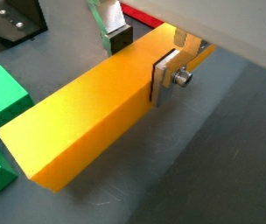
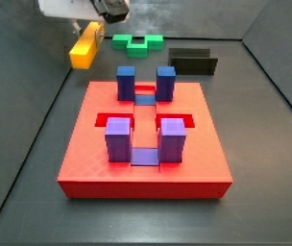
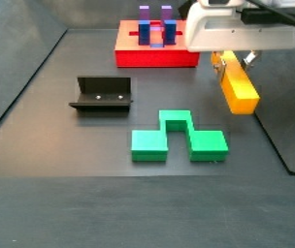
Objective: Pick up the yellow object. Move up. Move to above the board. Insert the yellow object.
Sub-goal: Move to above the board.
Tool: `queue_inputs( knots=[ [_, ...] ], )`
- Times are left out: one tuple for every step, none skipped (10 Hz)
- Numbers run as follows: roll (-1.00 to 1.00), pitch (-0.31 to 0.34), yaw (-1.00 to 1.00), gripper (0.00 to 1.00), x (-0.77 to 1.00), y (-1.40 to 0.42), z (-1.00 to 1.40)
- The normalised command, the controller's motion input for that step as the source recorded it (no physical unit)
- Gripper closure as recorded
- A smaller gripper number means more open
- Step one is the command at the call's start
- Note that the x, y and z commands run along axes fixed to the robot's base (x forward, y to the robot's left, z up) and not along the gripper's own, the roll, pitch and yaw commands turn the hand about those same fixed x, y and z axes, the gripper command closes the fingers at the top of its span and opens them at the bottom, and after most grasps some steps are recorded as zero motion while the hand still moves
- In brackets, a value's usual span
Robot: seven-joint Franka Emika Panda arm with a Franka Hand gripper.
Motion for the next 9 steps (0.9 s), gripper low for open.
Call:
queue_inputs(
  knots=[
    [0.00,0.022,0.01,1.00,-0.01,0.00,1.40],
    [0.00,0.028,0.00,1.00,-0.04,0.00,1.40],
    [0.02,0.010,0.00,1.00,-0.03,0.00,1.40],
    [0.02,0.039,0.00,1.00,0.01,0.00,1.40],
    [0.01,0.078,0.00,1.00,0.01,0.00,1.40],
    [0.01,0.074,0.00,1.00,0.01,0.00,1.40],
    [0.01,0.058,0.00,1.00,0.02,0.00,0.56],
    [0.01,0.055,0.00,1.00,0.03,0.00,0.35],
    [0.00,0.060,0.00,1.00,0.04,0.00,0.17]
  ],
)
